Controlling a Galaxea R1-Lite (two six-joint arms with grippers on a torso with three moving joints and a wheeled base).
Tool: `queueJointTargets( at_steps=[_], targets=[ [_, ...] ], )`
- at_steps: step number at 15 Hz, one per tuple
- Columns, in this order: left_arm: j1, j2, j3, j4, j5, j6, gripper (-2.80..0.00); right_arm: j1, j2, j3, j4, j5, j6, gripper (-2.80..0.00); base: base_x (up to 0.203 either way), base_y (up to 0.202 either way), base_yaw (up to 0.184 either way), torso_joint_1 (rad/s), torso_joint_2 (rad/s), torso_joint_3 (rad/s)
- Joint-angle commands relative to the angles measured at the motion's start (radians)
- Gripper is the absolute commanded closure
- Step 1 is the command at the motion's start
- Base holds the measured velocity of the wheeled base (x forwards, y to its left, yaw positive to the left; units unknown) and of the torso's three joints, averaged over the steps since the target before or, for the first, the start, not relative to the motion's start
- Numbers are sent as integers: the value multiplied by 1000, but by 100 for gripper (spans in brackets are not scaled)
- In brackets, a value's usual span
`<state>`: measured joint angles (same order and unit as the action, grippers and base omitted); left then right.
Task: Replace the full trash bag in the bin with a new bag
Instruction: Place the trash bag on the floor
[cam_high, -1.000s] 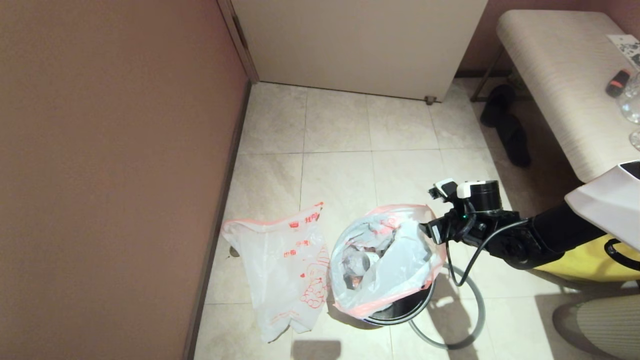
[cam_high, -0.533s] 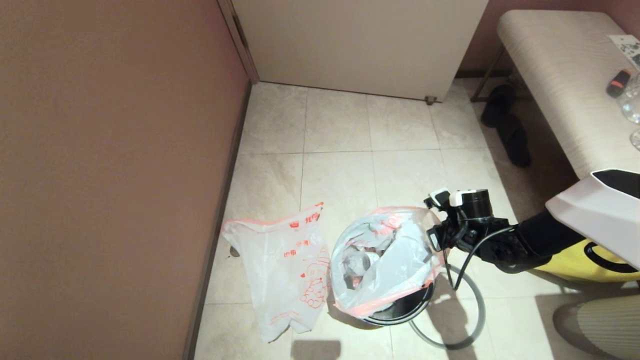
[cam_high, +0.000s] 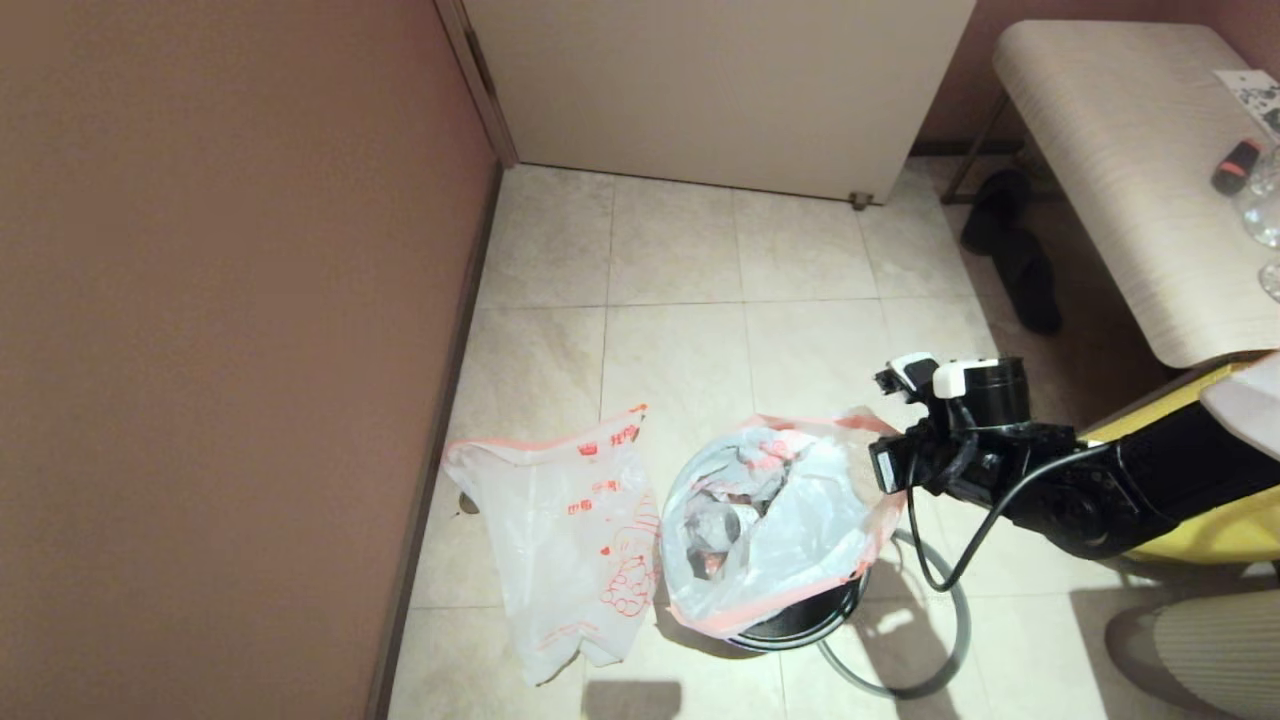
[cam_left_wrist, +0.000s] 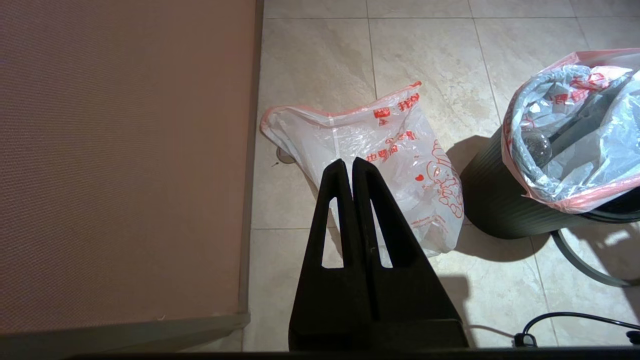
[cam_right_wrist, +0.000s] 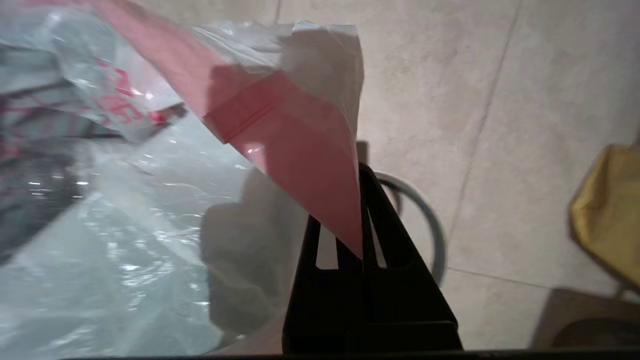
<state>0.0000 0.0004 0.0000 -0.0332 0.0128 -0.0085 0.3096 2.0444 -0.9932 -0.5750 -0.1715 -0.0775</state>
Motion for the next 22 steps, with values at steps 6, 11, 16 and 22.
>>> queueJointTargets(
  at_steps=[6,11,16,22],
  targets=[
    [0,0,0,-1,1,0,0,14,-230,-7,220,510,709,0,0,0,0,0,0,0],
    [0,0,0,-1,0,-1,0,-52,-286,-53,246,906,1044,0,0,0,0,0,0,0],
    [0,0,0,-1,0,-1,0,63,-362,-115,213,912,1173,0,0,0,0,0,0,0],
    [0,0,0,-1,1,1,0,130,-490,-309,380,915,1196,0,0,0,0,0,0,0]
  ],
)
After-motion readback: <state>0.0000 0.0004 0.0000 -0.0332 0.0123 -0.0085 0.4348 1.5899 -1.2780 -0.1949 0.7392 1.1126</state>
